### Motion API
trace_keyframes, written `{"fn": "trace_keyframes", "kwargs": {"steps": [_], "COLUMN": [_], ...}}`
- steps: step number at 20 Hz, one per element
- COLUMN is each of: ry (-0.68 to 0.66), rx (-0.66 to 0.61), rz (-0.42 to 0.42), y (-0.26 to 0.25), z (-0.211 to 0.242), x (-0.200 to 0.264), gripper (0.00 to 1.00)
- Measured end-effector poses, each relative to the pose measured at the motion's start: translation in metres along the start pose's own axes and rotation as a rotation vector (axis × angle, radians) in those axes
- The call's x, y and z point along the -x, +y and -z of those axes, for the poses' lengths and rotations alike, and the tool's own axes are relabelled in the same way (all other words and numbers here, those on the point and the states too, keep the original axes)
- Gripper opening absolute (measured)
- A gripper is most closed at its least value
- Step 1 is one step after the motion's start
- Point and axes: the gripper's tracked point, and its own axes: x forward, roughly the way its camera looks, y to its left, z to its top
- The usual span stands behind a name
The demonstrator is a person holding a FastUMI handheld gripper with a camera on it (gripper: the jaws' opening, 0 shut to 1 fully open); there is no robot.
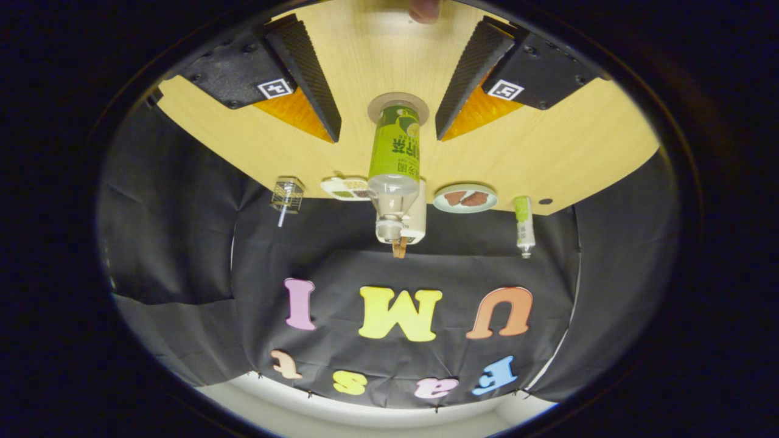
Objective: Take the bottle from table, then pour the juice into the cup, finally place the bottle on the coaster
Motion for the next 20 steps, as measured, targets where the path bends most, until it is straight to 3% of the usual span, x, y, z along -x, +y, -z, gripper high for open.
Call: {"fn": "trace_keyframes", "kwargs": {"steps": [9,15,20], "ry": [-0.163,-0.211,-0.220], "rx": [-0.053,-0.119,-0.090], "rz": [-0.005,-0.030,-0.032], "y": [-0.013,-0.024,-0.031], "z": [-0.042,-0.038,-0.033], "x": [0.104,0.146,0.171], "gripper": [1.00,1.00,1.00]}}
